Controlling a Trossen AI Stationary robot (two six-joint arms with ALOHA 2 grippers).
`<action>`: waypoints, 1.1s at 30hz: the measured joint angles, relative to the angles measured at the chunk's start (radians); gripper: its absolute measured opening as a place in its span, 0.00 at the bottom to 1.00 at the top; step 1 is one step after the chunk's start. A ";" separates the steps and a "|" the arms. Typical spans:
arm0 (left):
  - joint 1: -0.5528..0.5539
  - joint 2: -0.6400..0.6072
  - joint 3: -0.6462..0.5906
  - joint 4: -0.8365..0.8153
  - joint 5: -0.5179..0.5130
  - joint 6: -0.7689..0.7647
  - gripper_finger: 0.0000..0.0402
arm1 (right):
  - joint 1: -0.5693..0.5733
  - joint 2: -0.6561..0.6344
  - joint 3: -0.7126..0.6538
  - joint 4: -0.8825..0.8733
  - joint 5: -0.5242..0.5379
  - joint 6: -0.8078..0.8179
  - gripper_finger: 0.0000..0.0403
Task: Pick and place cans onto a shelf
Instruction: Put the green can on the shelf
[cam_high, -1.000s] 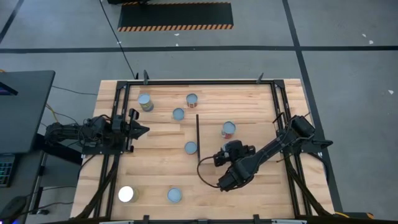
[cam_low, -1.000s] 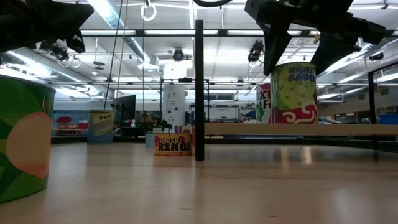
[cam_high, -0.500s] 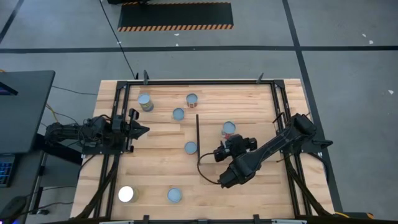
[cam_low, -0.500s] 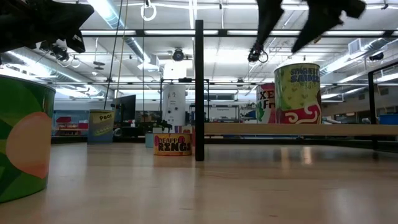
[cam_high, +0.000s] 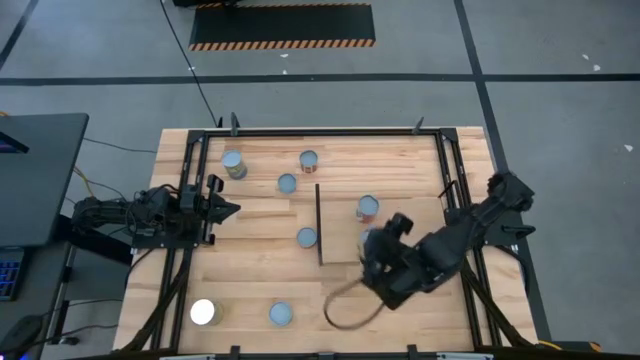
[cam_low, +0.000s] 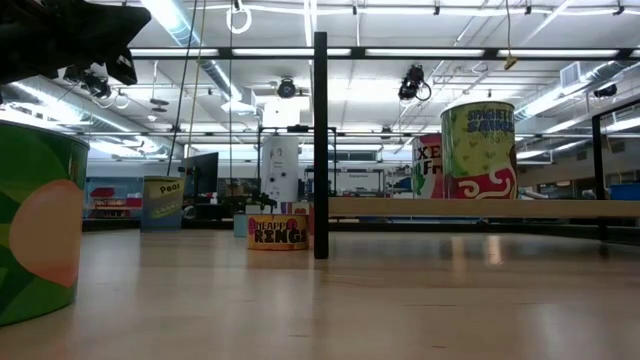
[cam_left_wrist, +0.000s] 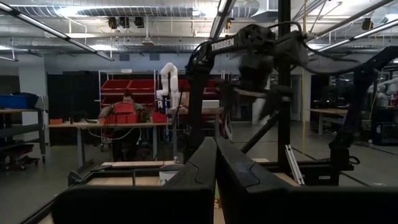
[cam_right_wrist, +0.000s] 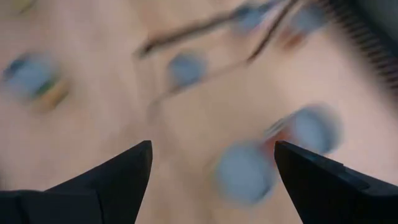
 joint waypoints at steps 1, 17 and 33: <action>0.000 0.000 0.000 0.000 0.000 0.000 0.03 | 0.005 -0.007 -0.016 0.017 -0.078 -0.017 0.86; 0.000 0.000 0.000 0.000 0.000 0.000 0.03 | -0.121 -0.012 -0.392 0.185 -0.269 0.508 0.86; 0.000 0.000 0.000 0.000 0.000 0.000 0.03 | -0.166 -0.012 -0.392 0.188 -0.213 0.516 0.86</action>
